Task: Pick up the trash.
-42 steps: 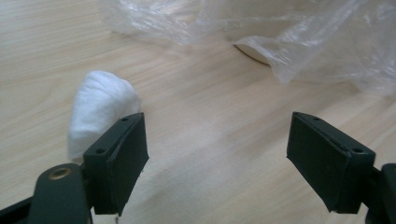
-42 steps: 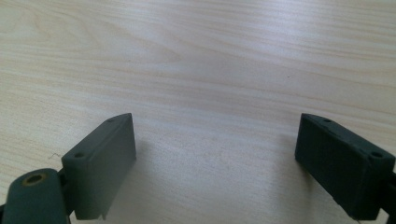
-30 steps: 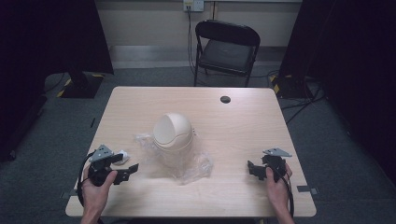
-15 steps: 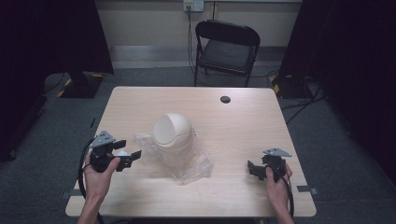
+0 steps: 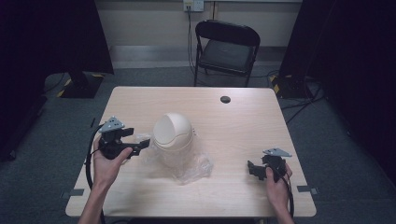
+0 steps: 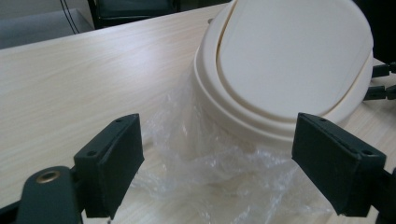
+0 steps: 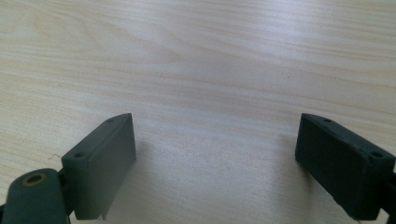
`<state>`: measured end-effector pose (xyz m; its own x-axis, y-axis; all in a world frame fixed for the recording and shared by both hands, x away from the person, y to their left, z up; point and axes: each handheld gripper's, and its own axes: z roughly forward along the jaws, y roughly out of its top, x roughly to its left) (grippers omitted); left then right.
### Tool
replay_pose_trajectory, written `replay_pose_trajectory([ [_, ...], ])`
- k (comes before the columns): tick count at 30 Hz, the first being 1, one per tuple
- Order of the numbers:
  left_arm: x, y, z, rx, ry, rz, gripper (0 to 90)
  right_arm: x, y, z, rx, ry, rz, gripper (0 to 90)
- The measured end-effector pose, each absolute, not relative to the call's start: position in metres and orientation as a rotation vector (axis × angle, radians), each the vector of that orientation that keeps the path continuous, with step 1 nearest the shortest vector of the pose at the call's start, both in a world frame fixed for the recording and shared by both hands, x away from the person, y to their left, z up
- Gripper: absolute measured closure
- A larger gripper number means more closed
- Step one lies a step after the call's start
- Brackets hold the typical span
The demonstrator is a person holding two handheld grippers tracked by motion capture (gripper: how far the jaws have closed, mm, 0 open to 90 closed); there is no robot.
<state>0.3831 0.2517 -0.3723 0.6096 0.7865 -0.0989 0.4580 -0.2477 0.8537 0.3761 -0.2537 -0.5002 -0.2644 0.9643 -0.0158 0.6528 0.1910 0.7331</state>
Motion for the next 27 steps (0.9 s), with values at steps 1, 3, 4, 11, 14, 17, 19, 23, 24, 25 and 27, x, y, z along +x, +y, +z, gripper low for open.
replay_pose_trajectory([
  [1,0.386,0.25,-0.369,1.877,0.987,0.433,18.2,0.376,-0.254,-0.5,1.508,1.99,0.855,11.4],
  [3,0.387,0.249,-0.367,1.861,0.984,0.425,18.2,0.376,-0.254,-0.5,1.508,1.99,0.855,11.4],
  [4,0.391,0.247,-0.364,1.856,0.978,0.433,18.2,0.376,-0.254,-0.5,1.508,1.991,0.855,11.4],
  [11,0.405,0.239,-0.361,1.852,0.965,0.407,18.1,0.376,-0.254,-0.5,1.508,1.99,0.855,11.3],
  [14,0.413,0.235,-0.364,1.854,0.976,0.383,18.2,0.376,-0.254,-0.5,1.508,1.99,0.855,11.3],
  [17,0.419,0.23,-0.367,1.87,0.983,0.377,18.2,0.376,-0.254,-0.5,1.508,1.991,0.855,11.3],
  [19,0.421,0.228,-0.368,1.885,0.988,0.377,18.2,0.376,-0.254,-0.5,1.508,1.991,0.855,11.3],
  [23,0.429,0.225,-0.376,1.903,1.04,0.344,18.6,0.376,-0.254,-0.5,1.508,1.991,0.855,11.3],
  [24,0.43,0.225,-0.377,1.908,1.069,0.355,19.8,0.376,-0.254,-0.5,1.508,1.991,0.855,11.3],
  [25,0.43,0.225,-0.377,1.908,1.069,0.355,21.6,0.376,-0.254,-0.5,1.508,1.991,0.855,11.3],
  [27,0.433,0.224,-0.38,1.895,1.085,0.342,21.6,0.376,-0.254,-0.5,1.508,1.991,0.855,11.3],
])
